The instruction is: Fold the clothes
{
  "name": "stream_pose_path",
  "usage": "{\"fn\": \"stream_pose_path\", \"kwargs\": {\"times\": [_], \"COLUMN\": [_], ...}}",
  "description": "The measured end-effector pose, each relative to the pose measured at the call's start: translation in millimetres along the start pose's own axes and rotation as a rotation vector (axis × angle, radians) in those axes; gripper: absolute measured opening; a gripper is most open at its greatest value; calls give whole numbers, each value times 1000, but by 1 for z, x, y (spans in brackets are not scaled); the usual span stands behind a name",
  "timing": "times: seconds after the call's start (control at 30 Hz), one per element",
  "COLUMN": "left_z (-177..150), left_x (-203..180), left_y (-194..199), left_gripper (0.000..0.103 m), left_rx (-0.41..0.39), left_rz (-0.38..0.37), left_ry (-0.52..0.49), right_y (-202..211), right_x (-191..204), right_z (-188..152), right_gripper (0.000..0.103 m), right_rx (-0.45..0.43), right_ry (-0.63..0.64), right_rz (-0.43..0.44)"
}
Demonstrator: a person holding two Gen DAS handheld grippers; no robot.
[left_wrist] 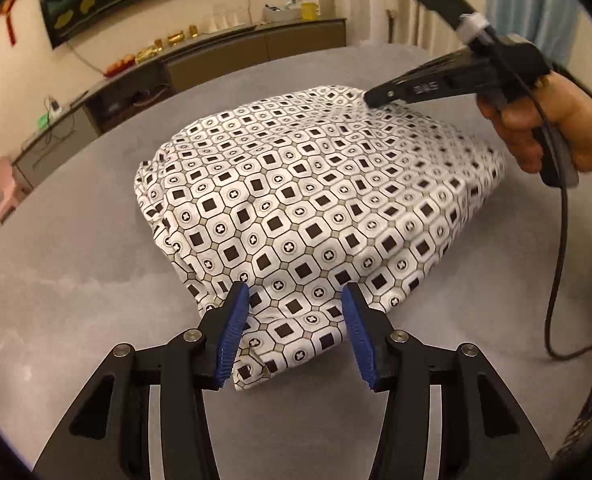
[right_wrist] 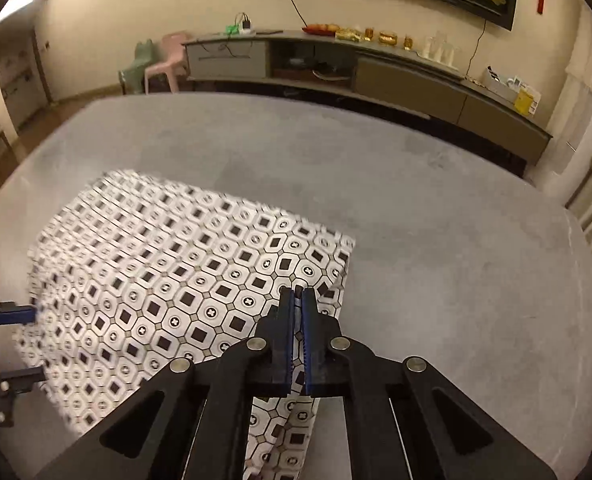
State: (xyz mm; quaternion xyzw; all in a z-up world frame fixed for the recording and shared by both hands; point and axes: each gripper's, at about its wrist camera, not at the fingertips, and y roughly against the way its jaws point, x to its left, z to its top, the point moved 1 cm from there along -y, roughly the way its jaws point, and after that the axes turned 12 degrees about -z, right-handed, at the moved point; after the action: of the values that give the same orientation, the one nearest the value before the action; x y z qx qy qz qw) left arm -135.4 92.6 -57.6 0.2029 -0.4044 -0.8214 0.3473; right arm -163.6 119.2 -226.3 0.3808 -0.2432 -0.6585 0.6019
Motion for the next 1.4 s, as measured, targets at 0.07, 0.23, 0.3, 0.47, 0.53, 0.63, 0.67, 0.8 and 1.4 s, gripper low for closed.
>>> {"fn": "stream_pose_path", "kwargs": {"times": [0.07,0.23,0.3,0.47,0.53,0.63,0.67,0.8,1.4], "left_z": [2,15,22,34,37,42,43,40,40], "left_x": [-3,0,-3,-23,-30,-38,-37,-33,14], "left_y": [0,23,35,25,17,9,8,-2,5], "left_gripper": [51,51,51,51,51,51,51,51,51], "left_rx": [5,-68,-105,-88,-75,-74,-76,-50,-94], "left_rz": [7,-29,-57,-47,-35,-12,-4,18,-73], "left_ry": [-8,35,37,2,-2,-1,0,16,223], "right_y": [-7,23,45,50,33,26,28,55,99], "right_x": [-3,-41,-61,-61,-45,-25,-22,-24,4], "right_z": [-6,-5,-10,-46,-57,-58,-54,-33,-55], "right_gripper": [5,14,24,40,40,7,6,4,9], "right_rx": [19,56,77,205,264,250,229,59,33], "right_ry": [-17,-116,-187,-230,-206,-177,-160,-119,19], "right_rz": [10,72,170,403,430,437,414,246,301]}}
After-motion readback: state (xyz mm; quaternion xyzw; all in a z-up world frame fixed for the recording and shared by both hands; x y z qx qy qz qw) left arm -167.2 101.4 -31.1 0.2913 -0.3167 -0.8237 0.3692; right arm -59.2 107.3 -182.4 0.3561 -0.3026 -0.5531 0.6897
